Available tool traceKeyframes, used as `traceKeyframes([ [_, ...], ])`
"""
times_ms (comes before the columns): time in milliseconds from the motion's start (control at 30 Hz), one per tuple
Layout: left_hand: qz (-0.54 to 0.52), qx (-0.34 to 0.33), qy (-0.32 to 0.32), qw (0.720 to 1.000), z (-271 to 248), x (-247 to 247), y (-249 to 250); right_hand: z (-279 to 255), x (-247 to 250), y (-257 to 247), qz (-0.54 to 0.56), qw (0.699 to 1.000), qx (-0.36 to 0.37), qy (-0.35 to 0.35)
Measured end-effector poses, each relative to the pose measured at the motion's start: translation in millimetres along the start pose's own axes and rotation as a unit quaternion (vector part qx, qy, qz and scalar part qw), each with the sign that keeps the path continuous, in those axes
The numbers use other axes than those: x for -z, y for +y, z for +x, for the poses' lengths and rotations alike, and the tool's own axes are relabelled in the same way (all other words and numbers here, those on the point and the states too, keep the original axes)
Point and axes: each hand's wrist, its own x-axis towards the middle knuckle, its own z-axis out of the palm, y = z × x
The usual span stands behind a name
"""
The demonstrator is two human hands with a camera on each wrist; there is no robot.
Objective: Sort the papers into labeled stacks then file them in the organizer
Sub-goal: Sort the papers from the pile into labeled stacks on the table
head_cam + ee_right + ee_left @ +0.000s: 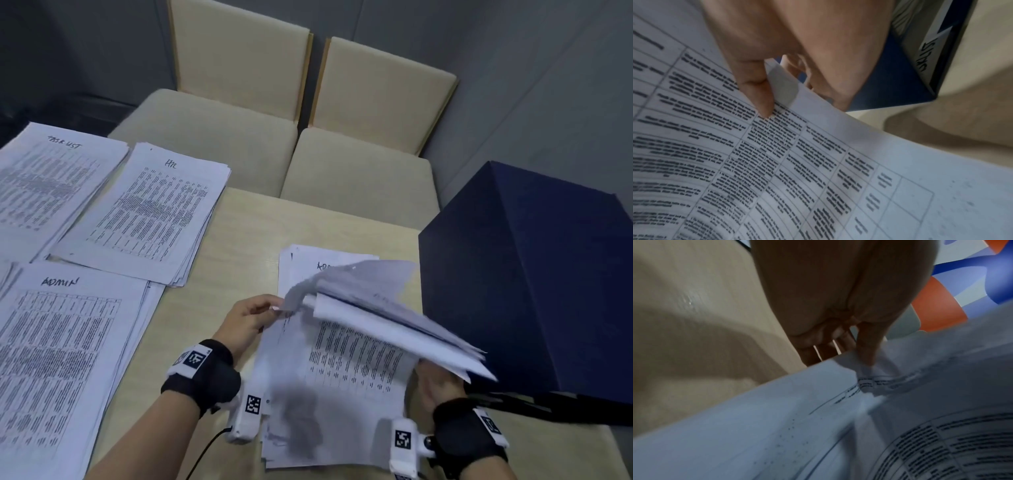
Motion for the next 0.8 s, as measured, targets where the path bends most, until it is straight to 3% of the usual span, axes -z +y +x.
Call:
traceKeyframes([
  [167,0.000,0.063,-0.090,0.994,-2,-4,-2,5,-3,16,0.003,1.000,-0.012,-0.023],
  [233,0.068,0.068,-0.135,0.986,0,-12,0,3,-4,17,-0.007,0.999,-0.013,-0.029],
  [300,0.152,0.044,-0.133,0.978,4,-22,3,4,-3,19,-0.015,1.000,-0.006,-0.024],
  [333,0.219,0.026,-0.087,0.971,7,-27,5,4,-2,19,-0.010,1.000,0.010,-0.021],
  [367,0.299,0.016,-0.001,0.954,12,-30,7,5,-1,21,0.003,1.000,0.022,-0.019],
  [433,0.428,0.037,0.200,0.881,18,-30,11,5,1,21,0.038,0.998,0.035,-0.021],
  [467,0.456,0.047,0.245,0.854,18,-32,11,7,5,24,0.061,0.997,0.029,-0.032],
  [533,0.494,0.032,0.225,0.839,20,-39,7,5,7,24,0.098,0.993,0.030,-0.058],
  [600,0.540,0.004,0.155,0.827,22,-50,0,6,5,24,0.105,0.993,0.020,-0.047],
  [667,0.612,0.015,0.094,0.785,25,-57,-6,6,1,21,0.103,0.993,0.014,-0.046],
  [733,0.668,0.035,0.076,0.740,30,-60,-9,7,-1,22,0.111,0.993,0.002,-0.035],
  [800,0.655,0.059,0.087,0.748,34,-64,-10,2,-2,19,0.114,0.993,-0.015,-0.031],
])
